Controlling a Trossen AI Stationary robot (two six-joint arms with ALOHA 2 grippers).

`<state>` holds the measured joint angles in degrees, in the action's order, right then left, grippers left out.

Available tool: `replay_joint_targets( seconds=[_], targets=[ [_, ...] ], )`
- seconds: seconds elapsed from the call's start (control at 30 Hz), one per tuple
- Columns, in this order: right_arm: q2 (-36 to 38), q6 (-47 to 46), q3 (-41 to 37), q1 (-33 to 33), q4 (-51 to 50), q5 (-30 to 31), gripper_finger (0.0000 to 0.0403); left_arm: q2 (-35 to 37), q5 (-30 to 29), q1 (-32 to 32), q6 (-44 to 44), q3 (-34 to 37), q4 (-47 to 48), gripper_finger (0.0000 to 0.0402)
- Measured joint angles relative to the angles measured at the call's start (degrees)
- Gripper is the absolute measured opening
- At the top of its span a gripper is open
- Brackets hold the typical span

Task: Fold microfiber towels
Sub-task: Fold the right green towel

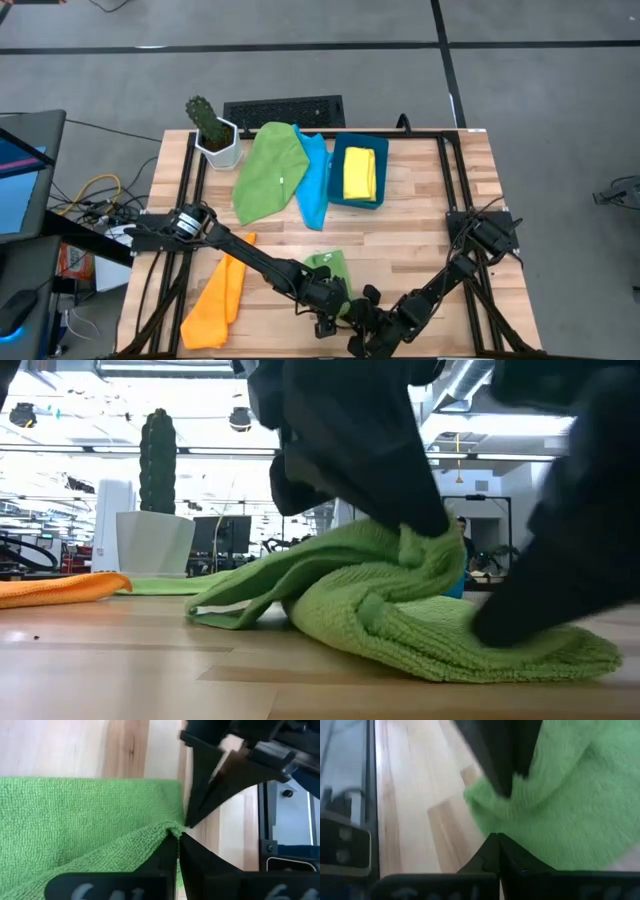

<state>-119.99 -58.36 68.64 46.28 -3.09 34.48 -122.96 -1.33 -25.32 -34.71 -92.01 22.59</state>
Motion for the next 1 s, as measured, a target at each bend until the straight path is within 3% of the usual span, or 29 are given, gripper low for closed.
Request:
replay_joint_targets(
  seconds=[0.6, 1.0],
  targets=[
    [1.4, -7.6, 3.1, 1.1, -14.0, 2.4, 0.0018, -1.0, 1.7, -0.1, 2.3, 0.4, -2.2, 0.0003],
    [1.4, -7.6, 3.1, 0.2, -14.4, 1.7, 0.0016, -3.0, 5.5, -0.3, 2.6, 0.4, -5.4, 0.0101]
  ],
)
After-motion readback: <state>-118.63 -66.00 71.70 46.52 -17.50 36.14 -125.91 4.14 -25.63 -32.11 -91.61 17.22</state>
